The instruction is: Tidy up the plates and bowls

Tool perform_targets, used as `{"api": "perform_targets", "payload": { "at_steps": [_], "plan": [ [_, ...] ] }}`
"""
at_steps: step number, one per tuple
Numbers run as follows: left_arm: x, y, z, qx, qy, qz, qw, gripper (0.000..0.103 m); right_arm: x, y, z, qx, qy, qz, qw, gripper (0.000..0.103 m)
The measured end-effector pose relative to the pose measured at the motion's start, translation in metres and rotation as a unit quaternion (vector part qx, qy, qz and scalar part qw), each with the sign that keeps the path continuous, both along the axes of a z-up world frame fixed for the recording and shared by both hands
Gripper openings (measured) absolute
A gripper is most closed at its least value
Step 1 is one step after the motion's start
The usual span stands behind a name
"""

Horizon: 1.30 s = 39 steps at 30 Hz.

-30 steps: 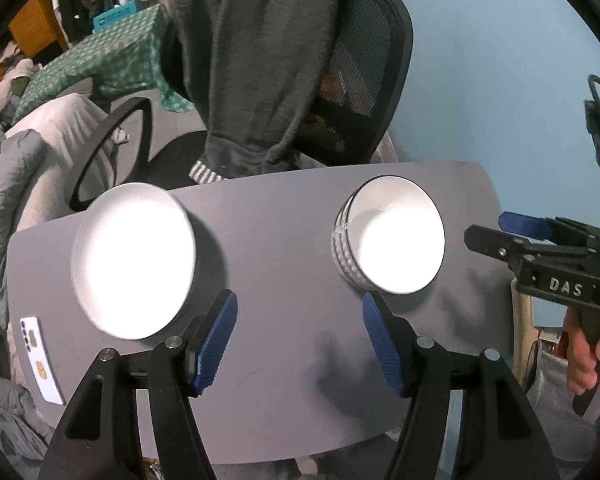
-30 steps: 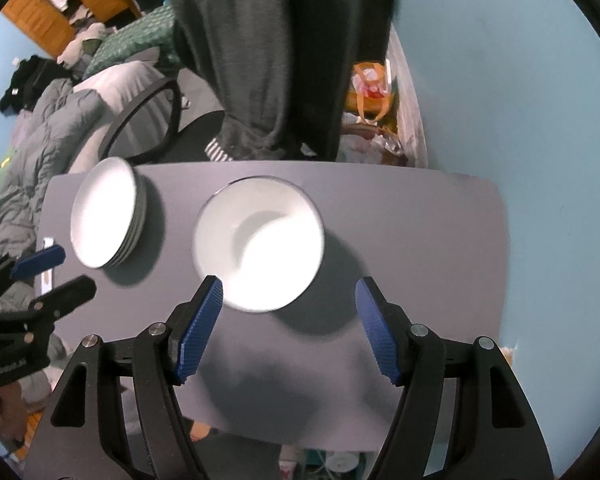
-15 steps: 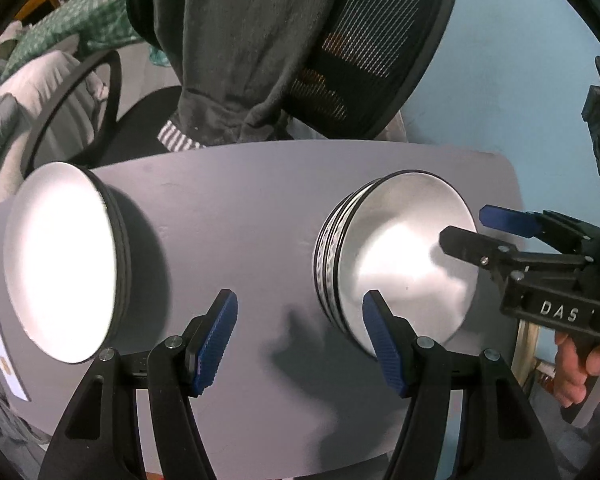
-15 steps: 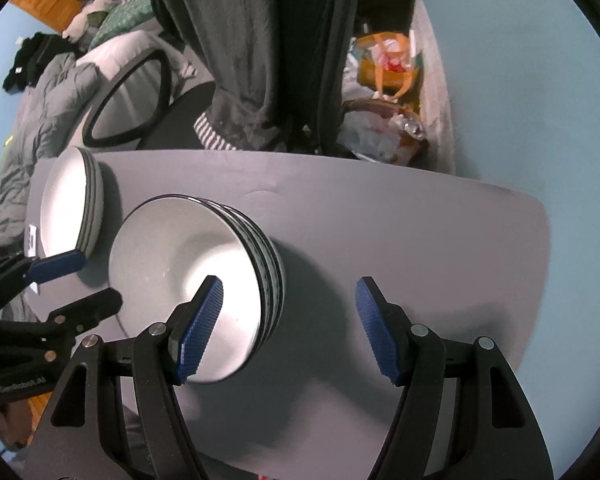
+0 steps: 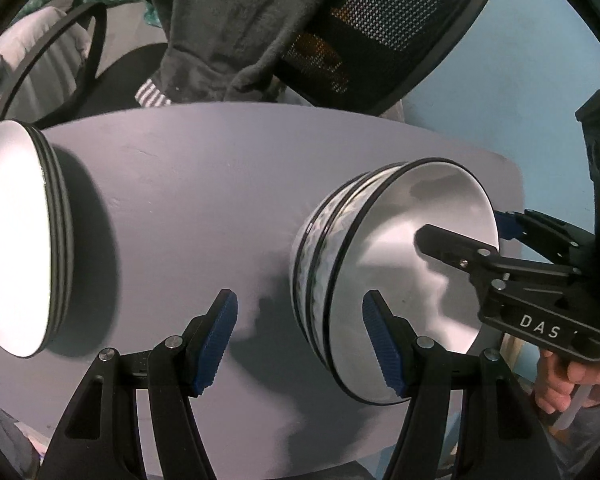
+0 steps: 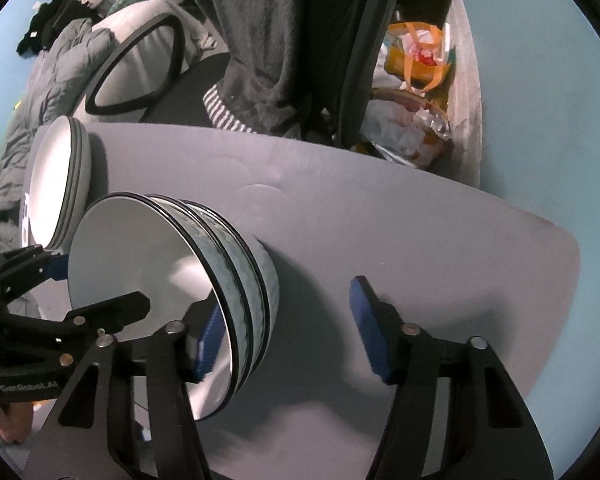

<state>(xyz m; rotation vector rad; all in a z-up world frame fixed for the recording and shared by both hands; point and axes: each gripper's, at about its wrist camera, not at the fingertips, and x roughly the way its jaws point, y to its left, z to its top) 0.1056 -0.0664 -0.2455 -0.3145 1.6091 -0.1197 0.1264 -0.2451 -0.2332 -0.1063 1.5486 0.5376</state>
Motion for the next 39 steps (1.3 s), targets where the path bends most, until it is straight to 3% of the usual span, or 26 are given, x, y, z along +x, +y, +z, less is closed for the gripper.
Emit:
{"api": "perform_targets", "payload": {
  "at_steps": [2,5,7,9,13,27,39],
  "plan": [
    [-0.001,-0.001,-0.002,-0.004,0.002,0.006,1.0000,0.064,0.000,0.001,-0.003,0.002,0.003,0.003,1.000,0.057],
    [-0.001,-0.002,-0.007,-0.002,0.010,0.007,0.9999,0.052,-0.001,0.000,-0.005,0.014,0.010,0.002,1.000,0.055],
    [-0.002,-0.002,-0.010,-0.015,0.013,0.009,0.9998,0.051,0.000,0.001,-0.005,0.019,0.014,0.003,1.000,0.052],
    [-0.002,-0.001,-0.012,-0.036,0.015,0.012,0.9992,0.046,0.001,0.001,-0.005,0.027,0.020,0.004,0.999,0.045],
    [-0.002,-0.004,-0.010,-0.049,0.008,0.002,0.9988,0.036,0.002,0.002,-0.005,0.053,0.043,-0.006,0.998,0.022],
    [-0.011,0.009,0.001,-0.035,0.006,-0.013,0.9993,0.030,-0.011,0.025,0.000,0.011,0.026,-0.006,1.000,0.024],
    [-0.069,0.077,0.006,0.002,0.010,-0.012,0.9999,0.026,-0.065,0.093,-0.004,0.014,0.035,0.032,0.999,0.024]
  ]
}}
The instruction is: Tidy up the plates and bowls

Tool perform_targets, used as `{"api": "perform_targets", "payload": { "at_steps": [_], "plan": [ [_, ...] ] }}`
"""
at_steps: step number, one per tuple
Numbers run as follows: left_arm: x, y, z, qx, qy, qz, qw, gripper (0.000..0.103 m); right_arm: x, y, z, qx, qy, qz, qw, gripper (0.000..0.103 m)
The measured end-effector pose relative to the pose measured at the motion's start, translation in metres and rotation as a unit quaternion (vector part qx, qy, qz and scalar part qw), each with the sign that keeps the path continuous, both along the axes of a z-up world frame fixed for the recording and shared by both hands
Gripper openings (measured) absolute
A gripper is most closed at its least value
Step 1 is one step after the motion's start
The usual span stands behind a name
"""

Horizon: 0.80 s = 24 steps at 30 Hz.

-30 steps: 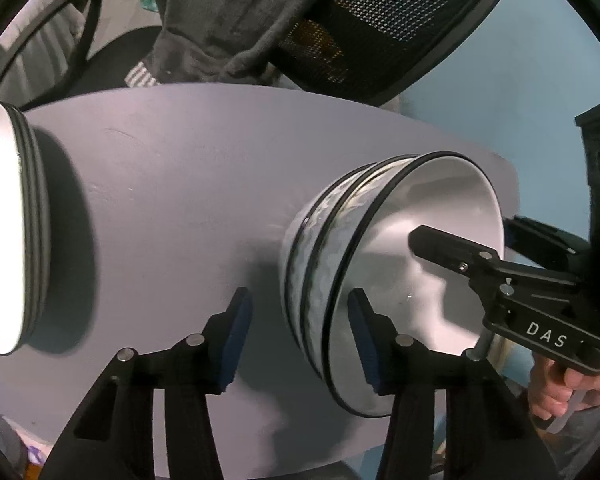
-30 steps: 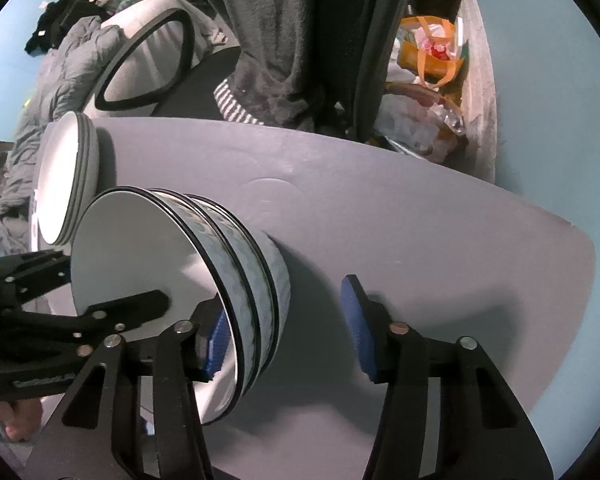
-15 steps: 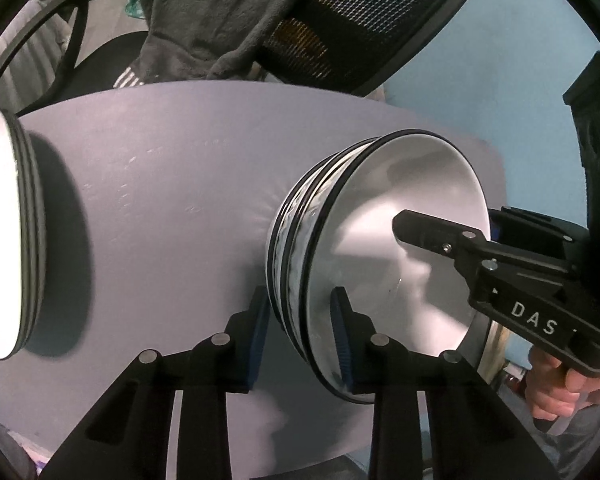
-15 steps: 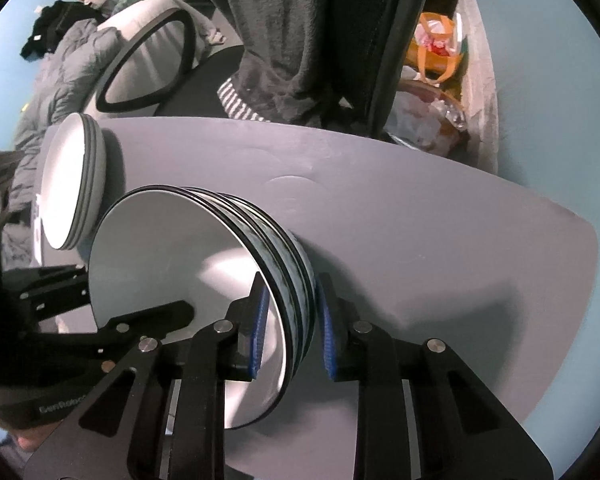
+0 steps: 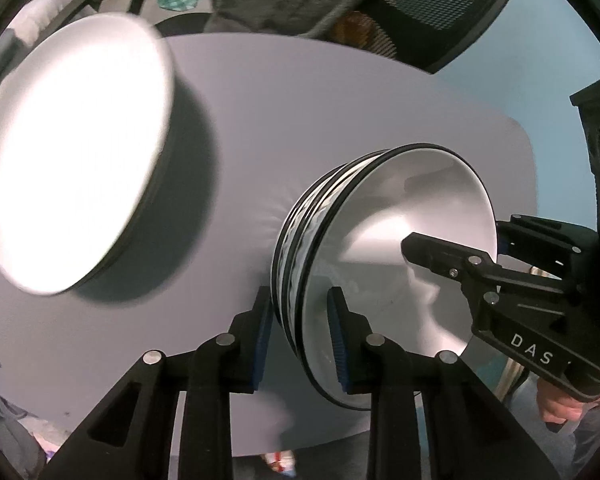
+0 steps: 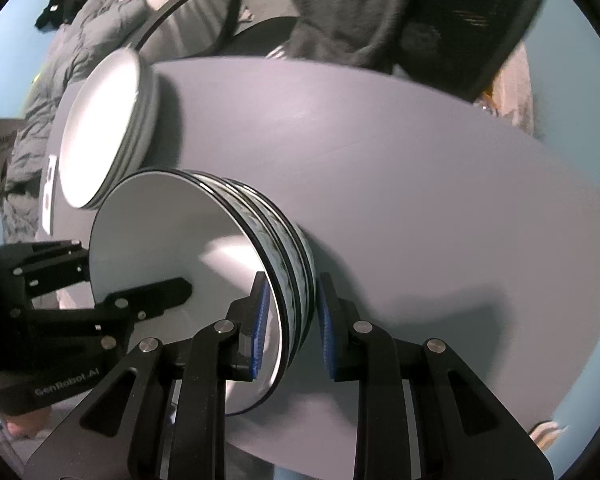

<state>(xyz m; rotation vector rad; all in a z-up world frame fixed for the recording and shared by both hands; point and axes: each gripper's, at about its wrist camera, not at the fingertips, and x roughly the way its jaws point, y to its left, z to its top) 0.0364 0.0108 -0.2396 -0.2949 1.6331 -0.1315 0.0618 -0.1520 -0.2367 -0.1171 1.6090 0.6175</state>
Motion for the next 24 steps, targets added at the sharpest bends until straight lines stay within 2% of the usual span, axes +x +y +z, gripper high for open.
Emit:
{"api": "perform_targets", "payload": {
  "at_steps": [10,24],
  "plan": [
    [-0.049,0.066,-0.002,0.011,0.008,0.019,0.9997,0.026,-0.038,0.067,-0.003,0.001,0.004,0.001,1.000,0.024],
    [-0.085,0.120,-0.007,0.036,0.015,0.008,0.9992,0.026,-0.077,0.117,-0.001,0.005,0.018,0.002,1.000,0.024]
  ]
}}
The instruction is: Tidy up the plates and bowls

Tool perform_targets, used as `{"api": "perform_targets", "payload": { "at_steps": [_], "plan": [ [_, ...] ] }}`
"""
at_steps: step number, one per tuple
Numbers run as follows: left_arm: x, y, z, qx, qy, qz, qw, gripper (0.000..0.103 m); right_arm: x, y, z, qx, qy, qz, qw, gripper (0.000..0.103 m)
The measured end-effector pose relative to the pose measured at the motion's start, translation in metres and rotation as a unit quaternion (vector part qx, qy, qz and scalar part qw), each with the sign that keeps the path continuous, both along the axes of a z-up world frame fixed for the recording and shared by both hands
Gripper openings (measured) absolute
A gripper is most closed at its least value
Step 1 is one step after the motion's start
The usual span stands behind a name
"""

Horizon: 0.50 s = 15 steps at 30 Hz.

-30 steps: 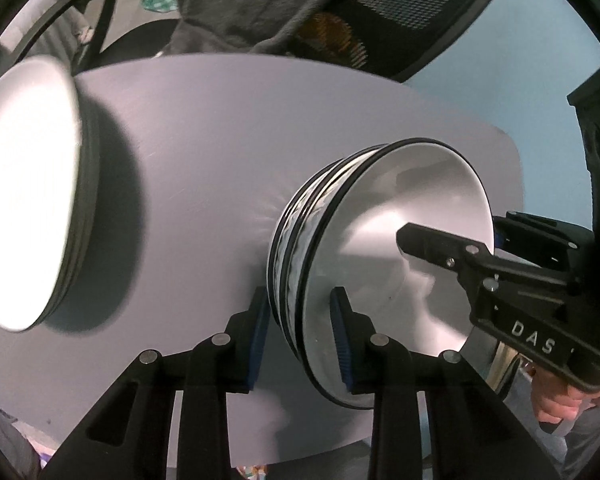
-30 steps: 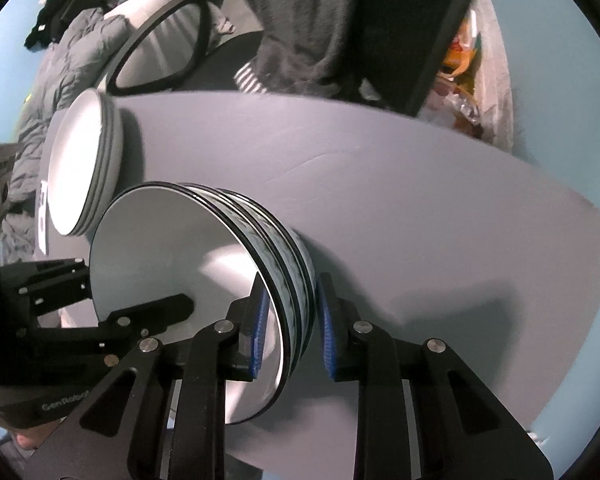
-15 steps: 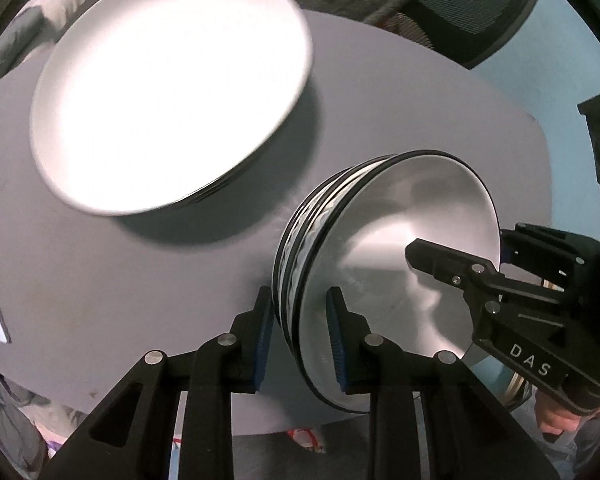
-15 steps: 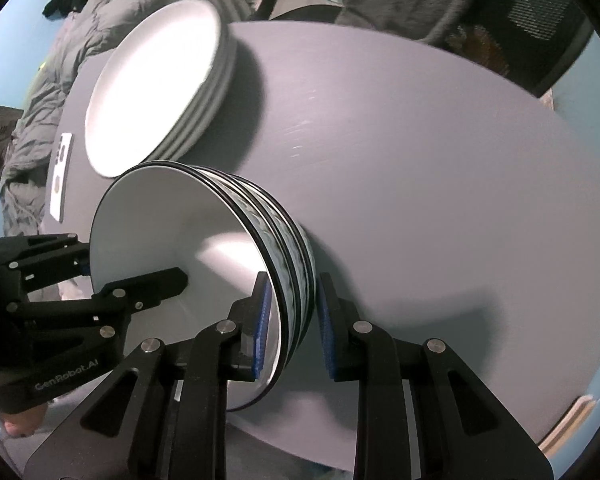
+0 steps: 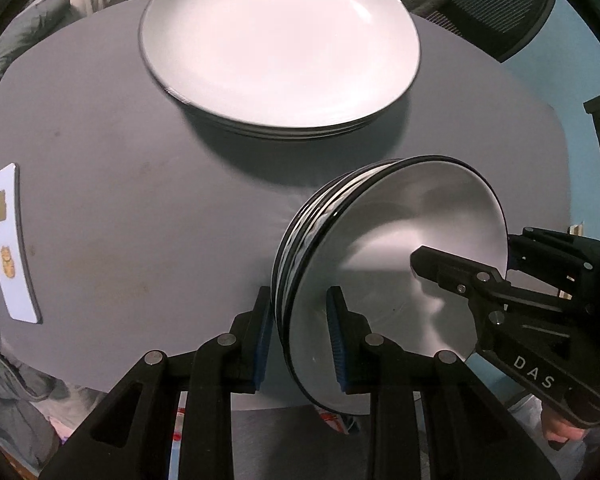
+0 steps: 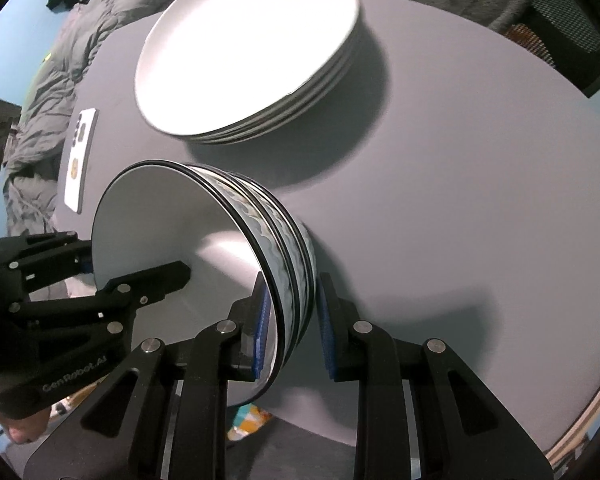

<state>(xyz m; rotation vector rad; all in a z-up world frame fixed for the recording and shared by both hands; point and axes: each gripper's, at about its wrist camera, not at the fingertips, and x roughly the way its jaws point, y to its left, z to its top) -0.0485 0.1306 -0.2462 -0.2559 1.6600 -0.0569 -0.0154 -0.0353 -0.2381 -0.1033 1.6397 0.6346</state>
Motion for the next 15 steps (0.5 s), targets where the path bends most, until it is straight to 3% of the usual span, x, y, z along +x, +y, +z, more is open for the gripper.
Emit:
{"api": "perform_targets", "payload": {
  "at_steps": [8,15],
  "plan": [
    [-0.002,0.013,-0.004,0.003,0.003,-0.015,0.9999,0.026,-0.012,0.016,0.000,0.001,0.007,-0.016,1.000,0.024],
    [0.021,-0.014,-0.017,0.001,0.000,-0.040,0.9992,0.026,-0.016,0.022,0.000,-0.003,0.012,-0.039,0.999,0.024]
  ]
}}
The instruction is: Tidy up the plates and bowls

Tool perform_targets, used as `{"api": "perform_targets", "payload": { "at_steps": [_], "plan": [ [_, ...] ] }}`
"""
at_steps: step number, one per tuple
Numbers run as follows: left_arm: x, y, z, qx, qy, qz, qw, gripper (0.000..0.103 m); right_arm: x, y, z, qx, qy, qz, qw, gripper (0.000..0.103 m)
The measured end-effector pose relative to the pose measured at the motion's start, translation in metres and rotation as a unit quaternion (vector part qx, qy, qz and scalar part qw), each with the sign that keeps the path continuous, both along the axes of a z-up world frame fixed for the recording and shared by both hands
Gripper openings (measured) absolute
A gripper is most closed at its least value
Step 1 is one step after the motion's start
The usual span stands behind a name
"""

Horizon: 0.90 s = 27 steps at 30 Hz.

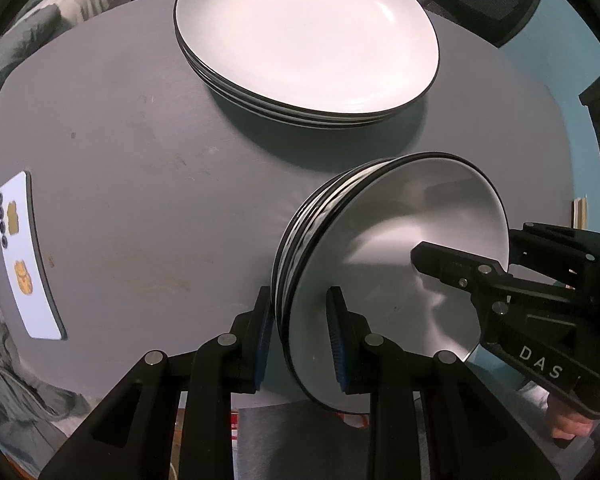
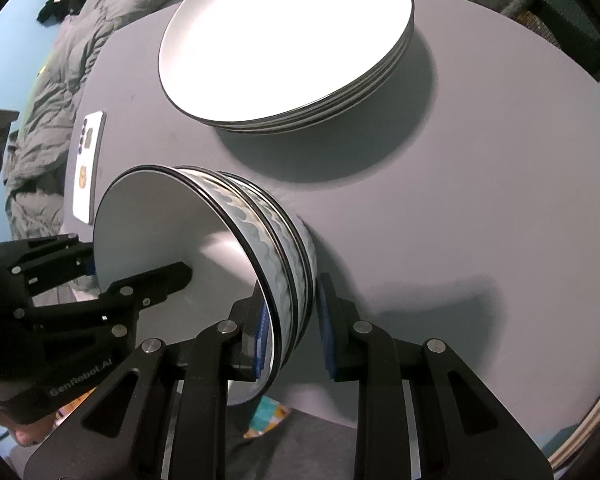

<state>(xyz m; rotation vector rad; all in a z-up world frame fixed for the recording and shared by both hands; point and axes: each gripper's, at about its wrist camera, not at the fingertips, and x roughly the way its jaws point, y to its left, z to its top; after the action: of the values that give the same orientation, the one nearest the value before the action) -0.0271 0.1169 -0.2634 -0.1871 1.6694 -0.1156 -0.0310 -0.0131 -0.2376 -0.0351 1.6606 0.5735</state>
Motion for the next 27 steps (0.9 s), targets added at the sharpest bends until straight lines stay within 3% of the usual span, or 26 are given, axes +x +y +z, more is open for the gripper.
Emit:
{"api": "perform_targets", "payload": {
  "at_steps": [12,14,16,22,24,25,27],
  "plan": [
    [0.001,-0.021,-0.001,-0.006,-0.017,-0.051,0.9986,0.029,-0.003,-0.019,0.002,0.013,-0.007,-0.060,0.998,0.030],
    [0.001,-0.022,-0.002,-0.006,-0.016,-0.052,0.9985,0.036,-0.005,-0.018,0.004,0.006,-0.014,-0.063,0.998,0.045],
    [0.003,-0.023,-0.005,-0.020,-0.013,-0.047,0.9986,0.037,-0.007,-0.018,0.006,0.008,-0.023,-0.066,0.998,0.053],
    [0.004,-0.027,-0.012,-0.043,-0.002,-0.020,0.9989,0.038,-0.007,-0.020,0.000,-0.008,-0.016,-0.071,0.997,0.053],
    [0.002,-0.030,-0.014,-0.050,-0.003,-0.013,0.9987,0.034,-0.008,-0.021,-0.001,-0.008,-0.012,-0.071,0.997,0.053],
    [0.002,-0.031,-0.014,-0.057,-0.005,-0.011,0.9983,0.031,-0.009,-0.021,-0.002,-0.004,-0.006,-0.073,0.997,0.051],
    [0.001,-0.035,-0.014,-0.058,-0.008,-0.009,0.9982,0.028,-0.008,-0.023,-0.002,0.017,0.007,-0.078,0.997,0.038]
  ]
}}
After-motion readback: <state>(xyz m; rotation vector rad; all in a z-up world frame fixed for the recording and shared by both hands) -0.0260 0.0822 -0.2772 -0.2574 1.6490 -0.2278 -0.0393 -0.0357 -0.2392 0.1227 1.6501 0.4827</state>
